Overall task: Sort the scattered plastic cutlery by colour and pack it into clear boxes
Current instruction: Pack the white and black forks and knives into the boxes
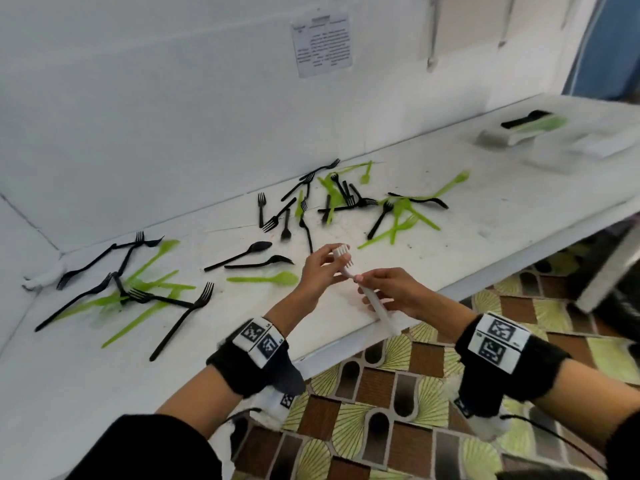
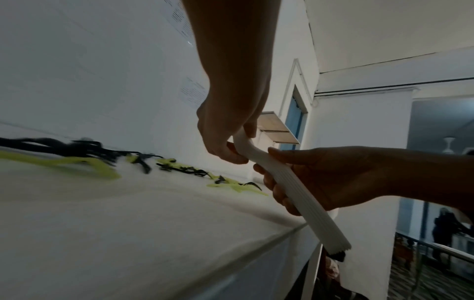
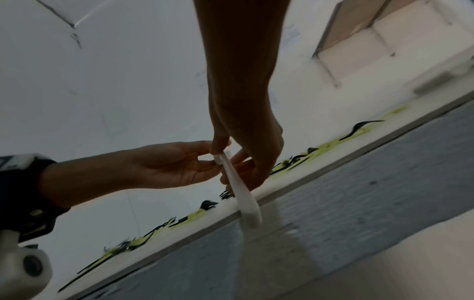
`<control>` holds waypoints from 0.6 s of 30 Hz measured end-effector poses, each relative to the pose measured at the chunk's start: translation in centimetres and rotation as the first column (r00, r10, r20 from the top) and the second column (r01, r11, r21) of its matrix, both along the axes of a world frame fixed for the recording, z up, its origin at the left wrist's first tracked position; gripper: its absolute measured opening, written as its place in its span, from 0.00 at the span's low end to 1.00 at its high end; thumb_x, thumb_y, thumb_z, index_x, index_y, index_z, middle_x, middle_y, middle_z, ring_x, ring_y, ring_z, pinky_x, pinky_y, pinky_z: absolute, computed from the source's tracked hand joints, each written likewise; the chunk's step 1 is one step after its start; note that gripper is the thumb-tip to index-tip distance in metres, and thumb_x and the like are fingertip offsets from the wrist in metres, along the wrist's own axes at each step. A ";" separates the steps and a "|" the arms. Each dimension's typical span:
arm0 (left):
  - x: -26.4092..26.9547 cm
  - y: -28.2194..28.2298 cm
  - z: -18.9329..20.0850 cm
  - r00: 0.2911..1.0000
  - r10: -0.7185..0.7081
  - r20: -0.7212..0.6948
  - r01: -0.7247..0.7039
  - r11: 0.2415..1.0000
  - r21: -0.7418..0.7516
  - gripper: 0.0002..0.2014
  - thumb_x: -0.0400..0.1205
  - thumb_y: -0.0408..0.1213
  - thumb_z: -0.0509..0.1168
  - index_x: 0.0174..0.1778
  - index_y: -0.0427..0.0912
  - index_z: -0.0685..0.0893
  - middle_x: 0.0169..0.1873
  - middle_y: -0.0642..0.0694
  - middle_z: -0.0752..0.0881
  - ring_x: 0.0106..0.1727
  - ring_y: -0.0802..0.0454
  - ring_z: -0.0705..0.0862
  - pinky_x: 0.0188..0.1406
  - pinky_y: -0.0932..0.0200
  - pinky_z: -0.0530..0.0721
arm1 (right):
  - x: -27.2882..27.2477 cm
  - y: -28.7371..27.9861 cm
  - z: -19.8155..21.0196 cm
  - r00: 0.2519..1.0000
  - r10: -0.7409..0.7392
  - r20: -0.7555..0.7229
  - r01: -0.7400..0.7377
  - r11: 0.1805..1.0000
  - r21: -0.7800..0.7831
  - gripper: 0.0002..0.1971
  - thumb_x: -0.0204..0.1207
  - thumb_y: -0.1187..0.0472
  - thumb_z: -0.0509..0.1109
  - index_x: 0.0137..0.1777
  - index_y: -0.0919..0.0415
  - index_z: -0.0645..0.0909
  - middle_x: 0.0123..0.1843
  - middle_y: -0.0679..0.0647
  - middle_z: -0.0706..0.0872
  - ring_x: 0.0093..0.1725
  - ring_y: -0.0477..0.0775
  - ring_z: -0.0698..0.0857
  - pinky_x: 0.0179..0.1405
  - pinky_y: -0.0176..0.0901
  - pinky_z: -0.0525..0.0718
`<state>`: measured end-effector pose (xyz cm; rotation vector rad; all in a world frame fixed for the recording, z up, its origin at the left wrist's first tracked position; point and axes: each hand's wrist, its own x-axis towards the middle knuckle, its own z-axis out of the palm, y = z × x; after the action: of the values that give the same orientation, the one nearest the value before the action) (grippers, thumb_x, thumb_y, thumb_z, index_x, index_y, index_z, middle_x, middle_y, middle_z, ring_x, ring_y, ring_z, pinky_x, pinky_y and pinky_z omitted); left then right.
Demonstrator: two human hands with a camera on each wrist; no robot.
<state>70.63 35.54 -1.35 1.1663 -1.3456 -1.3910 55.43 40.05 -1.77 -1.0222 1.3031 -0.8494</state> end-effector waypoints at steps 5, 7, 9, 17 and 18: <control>-8.5 -1.7 0.4 0.996 -0.087 -0.021 0.087 0.996 -0.025 0.14 0.81 0.30 0.66 0.62 0.35 0.81 0.43 0.43 0.83 0.42 0.54 0.84 0.41 0.64 0.87 | -7.6 -0.4 0.6 0.994 -0.105 0.003 0.105 0.994 -0.024 0.06 0.75 0.57 0.71 0.45 0.60 0.82 0.41 0.56 0.85 0.37 0.53 0.83 0.39 0.43 0.83; -12.6 -2.3 0.5 0.991 -0.128 -0.034 0.127 0.992 -0.022 0.13 0.81 0.30 0.66 0.62 0.36 0.81 0.43 0.44 0.84 0.43 0.53 0.84 0.43 0.62 0.88 | -11.4 -0.6 0.8 0.989 -0.144 -0.016 0.144 0.989 -0.025 0.07 0.76 0.57 0.71 0.47 0.61 0.82 0.42 0.56 0.85 0.38 0.53 0.83 0.36 0.42 0.82; -17.0 -2.9 0.6 0.984 -0.170 -0.045 0.169 0.985 -0.024 0.12 0.80 0.30 0.66 0.60 0.37 0.82 0.42 0.44 0.84 0.42 0.53 0.84 0.43 0.61 0.87 | -15.6 -0.7 0.9 0.982 -0.186 -0.030 0.185 0.982 -0.023 0.07 0.76 0.58 0.71 0.48 0.61 0.82 0.43 0.56 0.85 0.38 0.53 0.83 0.35 0.41 0.81; -33.8 -5.0 0.2 0.928 -0.364 -0.077 0.363 0.931 -0.034 0.12 0.80 0.30 0.67 0.59 0.38 0.82 0.45 0.41 0.83 0.43 0.52 0.85 0.41 0.62 0.88 | -31.4 -0.3 0.5 0.926 -0.362 -0.112 0.355 0.932 -0.078 0.14 0.76 0.58 0.70 0.57 0.65 0.81 0.44 0.56 0.85 0.39 0.52 0.84 0.39 0.41 0.83; -35.8 -5.2 0.2 0.918 -0.390 -0.072 0.388 0.921 -0.036 0.12 0.80 0.30 0.67 0.59 0.37 0.82 0.45 0.40 0.83 0.44 0.51 0.85 0.41 0.61 0.88 | -33.2 -0.1 0.4 0.915 -0.386 -0.119 0.378 0.922 -0.083 0.13 0.76 0.58 0.70 0.57 0.64 0.81 0.43 0.55 0.85 0.39 0.52 0.84 0.37 0.39 0.83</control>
<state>34.85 30.36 -1.17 0.8459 -1.5917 -1.6773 22.25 39.95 -1.33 -0.8920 1.6329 -1.1350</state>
